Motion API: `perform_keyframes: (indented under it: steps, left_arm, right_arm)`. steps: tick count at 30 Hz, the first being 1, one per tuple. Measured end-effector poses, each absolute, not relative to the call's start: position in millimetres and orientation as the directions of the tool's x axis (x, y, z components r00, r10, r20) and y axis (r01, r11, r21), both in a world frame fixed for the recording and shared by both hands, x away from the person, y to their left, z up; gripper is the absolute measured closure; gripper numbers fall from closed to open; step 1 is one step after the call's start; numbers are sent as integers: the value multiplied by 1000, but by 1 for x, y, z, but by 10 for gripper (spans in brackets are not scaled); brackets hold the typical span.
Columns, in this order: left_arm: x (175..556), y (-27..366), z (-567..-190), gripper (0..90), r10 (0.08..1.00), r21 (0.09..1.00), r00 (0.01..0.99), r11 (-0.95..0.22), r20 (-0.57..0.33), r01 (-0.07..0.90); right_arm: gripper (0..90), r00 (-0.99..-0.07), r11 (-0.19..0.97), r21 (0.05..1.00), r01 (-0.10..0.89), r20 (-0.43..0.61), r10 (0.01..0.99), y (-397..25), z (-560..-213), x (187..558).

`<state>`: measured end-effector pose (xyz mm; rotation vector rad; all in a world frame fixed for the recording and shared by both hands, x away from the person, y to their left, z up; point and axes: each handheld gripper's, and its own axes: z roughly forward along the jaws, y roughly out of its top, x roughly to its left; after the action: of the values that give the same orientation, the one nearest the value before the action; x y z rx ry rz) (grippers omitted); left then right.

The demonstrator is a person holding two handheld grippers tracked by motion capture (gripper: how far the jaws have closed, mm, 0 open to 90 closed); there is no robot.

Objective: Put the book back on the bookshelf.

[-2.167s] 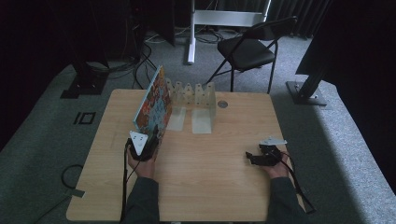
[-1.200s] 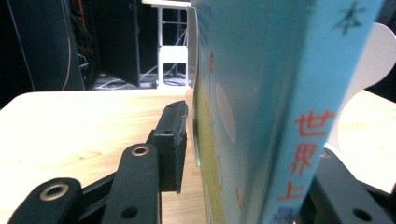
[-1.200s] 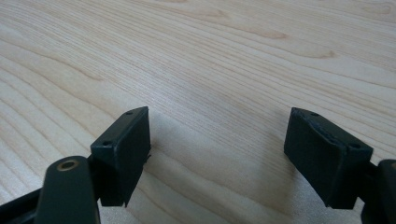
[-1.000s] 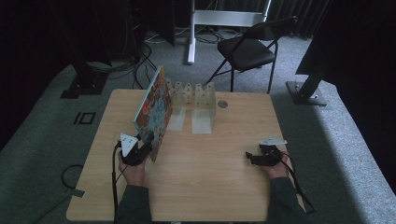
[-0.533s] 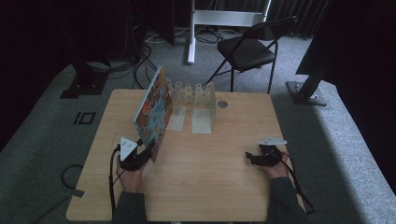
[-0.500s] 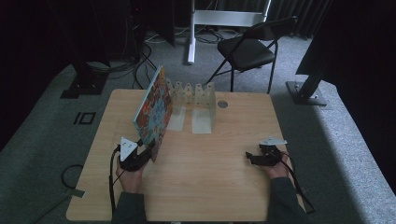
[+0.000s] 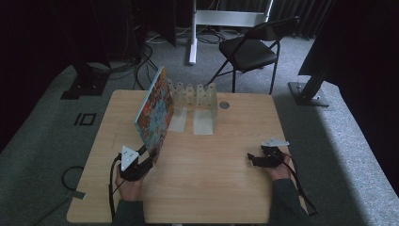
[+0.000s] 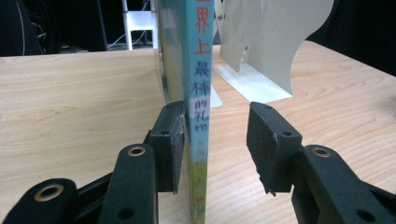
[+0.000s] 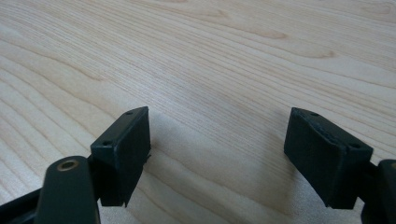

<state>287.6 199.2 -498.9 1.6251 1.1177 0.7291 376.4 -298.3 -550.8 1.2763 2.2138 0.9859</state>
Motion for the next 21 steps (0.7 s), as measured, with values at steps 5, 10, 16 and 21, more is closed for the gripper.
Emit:
perform_keyframes:
  steps: [5,10,16,21]
  left_arm:
    - [280,199,-500,570,920,942,390,-91,-45,322]
    - [270,200,-503,570,928,947,371,-91,-32,309]
    - [261,200,-506,573,929,943,370,-100,-27,318]
    - [254,197,-508,575,926,940,376,-109,-22,324]
  right_arm:
    - [223,-503,334,741,582,5,864,-298,-551,376]
    - [224,-503,334,741,582,5,864,-298,-551,376]
    - [223,-503,335,741,582,5,864,-298,-551,376]
    - [223,-503,335,741,582,5,864,-298,-551,376]
